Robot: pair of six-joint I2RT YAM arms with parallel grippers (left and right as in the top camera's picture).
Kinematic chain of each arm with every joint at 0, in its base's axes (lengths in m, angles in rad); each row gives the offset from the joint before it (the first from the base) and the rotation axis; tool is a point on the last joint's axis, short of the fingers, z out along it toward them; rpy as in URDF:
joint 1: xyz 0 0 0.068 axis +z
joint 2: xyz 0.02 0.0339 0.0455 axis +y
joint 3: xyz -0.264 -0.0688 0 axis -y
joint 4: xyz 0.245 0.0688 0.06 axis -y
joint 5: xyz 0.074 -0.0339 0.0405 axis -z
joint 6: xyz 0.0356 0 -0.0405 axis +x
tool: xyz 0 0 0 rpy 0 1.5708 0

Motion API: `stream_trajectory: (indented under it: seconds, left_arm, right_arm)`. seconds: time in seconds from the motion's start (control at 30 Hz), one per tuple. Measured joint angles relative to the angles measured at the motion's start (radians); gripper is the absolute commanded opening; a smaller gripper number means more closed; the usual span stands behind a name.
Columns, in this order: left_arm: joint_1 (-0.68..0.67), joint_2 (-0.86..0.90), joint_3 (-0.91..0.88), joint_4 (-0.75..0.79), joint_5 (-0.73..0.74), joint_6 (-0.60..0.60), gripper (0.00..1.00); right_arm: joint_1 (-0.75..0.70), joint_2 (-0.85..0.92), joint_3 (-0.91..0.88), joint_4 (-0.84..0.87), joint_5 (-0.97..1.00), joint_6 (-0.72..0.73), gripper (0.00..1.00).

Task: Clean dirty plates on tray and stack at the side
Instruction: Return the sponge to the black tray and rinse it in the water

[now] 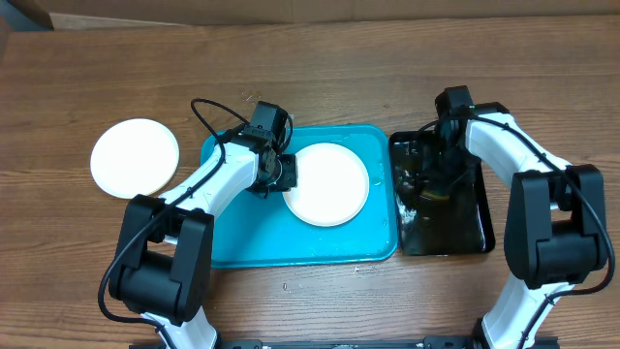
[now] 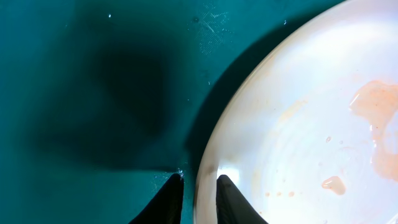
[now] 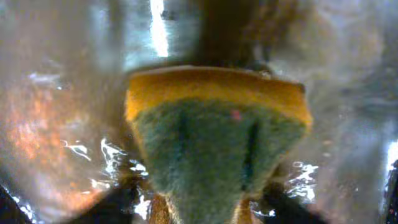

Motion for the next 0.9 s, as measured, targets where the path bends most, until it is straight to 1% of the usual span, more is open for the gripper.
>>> stream_trajectory:
  seconds: [0.07,0.13,0.17,0.2,0.23,0.27,0.37,0.4,0.43,0.47,0.5,0.57,0.6,0.63,0.73,0.77,0.8,0.83,0.87,0.9]
  left_arm:
    - [0.000,0.000,0.000,0.000,0.000,0.000,0.23]
    - [0.000,0.000,0.000,0.000,0.000,0.000,0.24]
    - [0.000,0.000,0.000,0.000,0.000,0.000,0.24]
    - [0.000,0.000,0.000,0.000,0.000,0.000,0.24]
    - [0.000,0.000,0.000,0.000,0.000,0.000,0.24]
    - [0.000,0.000,0.000,0.000,0.000,0.000,0.24]
    - [0.000,0.000,0.000,0.000,0.000,0.000,0.24]
    - [0.000,0.000,0.000,0.000,0.000,0.000,0.24]
    - [0.000,0.000,0.000,0.000,0.000,0.000,0.24]
    - [0.000,0.000,0.000,0.000,0.000,0.000,0.24]
    - [0.000,0.000,0.000,0.000,0.000,0.000,0.24]
    - [0.000,0.000,0.000,0.000,0.000,0.000,0.25]
    - [0.000,0.000,0.000,0.000,0.000,0.000,0.25]
    - [0.000,0.000,0.000,0.000,0.000,0.000,0.25]
    - [0.000,0.000,0.000,0.000,0.000,0.000,0.25]
    - [0.000,0.000,0.000,0.000,0.000,0.000,0.25]
    - [0.000,0.000,0.000,0.000,0.000,0.000,0.25]
    - [0.000,0.000,0.000,0.000,0.000,0.000,0.25]
    - [0.000,0.000,0.000,0.000,0.000,0.000,0.25]
    - [0.000,0.000,0.000,0.000,0.000,0.000,0.25]
  right_arm:
    - [0.001,0.000,0.000,-0.010,-0.001,-0.003,0.73]
    - [0.001,0.000,0.000,-0.039,-0.001,-0.002,0.67]
    - [0.000,0.000,0.000,-0.060,-0.002,-0.002,0.55]
    - [0.000,0.000,-0.001,-0.079,-0.004,-0.003,0.37]
    - [0.000,0.000,-0.002,-0.090,-0.005,-0.002,0.12]
    - [0.000,0.000,-0.002,-0.096,-0.006,-0.001,0.04]
    - [0.000,0.000,-0.006,-0.100,-0.008,0.002,0.04]
    - [0.000,0.000,-0.007,-0.101,-0.008,0.000,0.14]
    - [0.000,0.000,-0.007,-0.104,-0.008,-0.003,0.41]
    - [0.000,0.000,-0.007,-0.106,-0.008,-0.005,0.53]
    - [0.000,0.000,-0.007,-0.110,-0.008,-0.005,0.59]
    - [-0.001,0.000,-0.007,-0.116,-0.002,-0.004,0.67]
    - [-0.001,0.000,-0.007,-0.115,0.003,-0.006,0.70]
    - [-0.001,0.000,-0.006,-0.113,0.011,-0.006,0.71]
    - [-0.002,0.000,0.003,-0.082,0.040,-0.006,0.70]
    - [-0.003,0.000,0.005,-0.071,0.046,-0.006,0.63]
    - [-0.003,0.000,0.009,-0.063,0.053,-0.006,0.43]
    - [-0.005,0.000,0.010,-0.059,0.056,-0.011,0.20]
    - [-0.005,0.000,0.011,-0.059,0.059,-0.007,0.06]
    - [-0.006,0.000,0.011,-0.060,0.060,-0.007,0.04]
